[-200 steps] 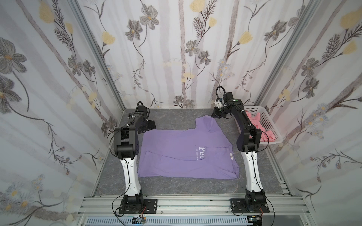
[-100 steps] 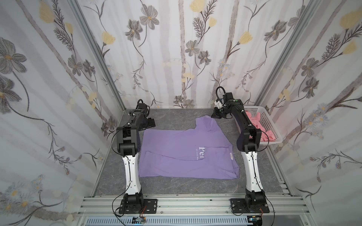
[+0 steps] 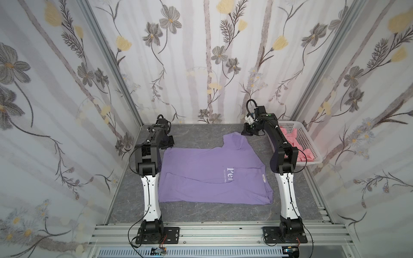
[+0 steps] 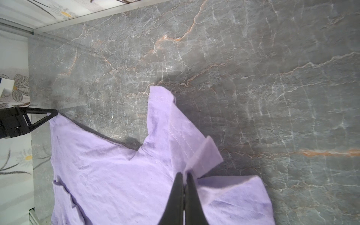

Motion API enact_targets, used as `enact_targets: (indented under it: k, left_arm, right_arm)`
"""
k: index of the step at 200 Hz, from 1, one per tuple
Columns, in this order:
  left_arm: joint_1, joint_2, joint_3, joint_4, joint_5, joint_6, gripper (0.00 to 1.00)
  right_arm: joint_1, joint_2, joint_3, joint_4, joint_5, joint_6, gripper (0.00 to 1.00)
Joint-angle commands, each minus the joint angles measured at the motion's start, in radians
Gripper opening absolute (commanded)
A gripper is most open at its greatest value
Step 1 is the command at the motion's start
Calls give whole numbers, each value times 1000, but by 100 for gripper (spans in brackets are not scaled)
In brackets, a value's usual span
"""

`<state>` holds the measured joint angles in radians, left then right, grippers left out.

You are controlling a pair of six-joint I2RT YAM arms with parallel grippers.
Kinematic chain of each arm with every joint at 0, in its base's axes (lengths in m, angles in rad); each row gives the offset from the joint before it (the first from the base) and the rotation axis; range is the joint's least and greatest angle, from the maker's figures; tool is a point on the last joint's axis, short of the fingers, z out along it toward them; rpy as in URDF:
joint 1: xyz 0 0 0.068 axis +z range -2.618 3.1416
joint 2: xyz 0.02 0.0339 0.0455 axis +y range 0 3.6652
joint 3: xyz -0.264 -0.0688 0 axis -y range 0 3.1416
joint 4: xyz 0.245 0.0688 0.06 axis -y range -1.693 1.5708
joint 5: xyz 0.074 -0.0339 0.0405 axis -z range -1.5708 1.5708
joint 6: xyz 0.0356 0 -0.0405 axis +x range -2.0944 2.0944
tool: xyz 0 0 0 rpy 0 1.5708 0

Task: Fold and stack t-shirts
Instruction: Fold the T-shirt.

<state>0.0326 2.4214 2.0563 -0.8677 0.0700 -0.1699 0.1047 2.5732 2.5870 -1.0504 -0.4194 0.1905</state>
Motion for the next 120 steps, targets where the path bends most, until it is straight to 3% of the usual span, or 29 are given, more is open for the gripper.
enact_targets:
  k: [1, 5, 74, 120]
  left_arm:
    - [-2, 19, -14, -40, 46, 18, 13]
    - [-1, 21, -15, -39, 48, 17, 0]
    - [0, -27, -13, -25, 97, 6, 0]
    - [-1, -75, 65, -75, 97, 9, 0]
  right_arm:
    - [1, 2, 1, -22, -5, 7, 0]
    - [1, 2, 1, -23, -5, 6, 0]
    - [0, -9, 2, -21, 5, -3, 0]
    - [-15, -35, 10, -21, 23, -29, 0]
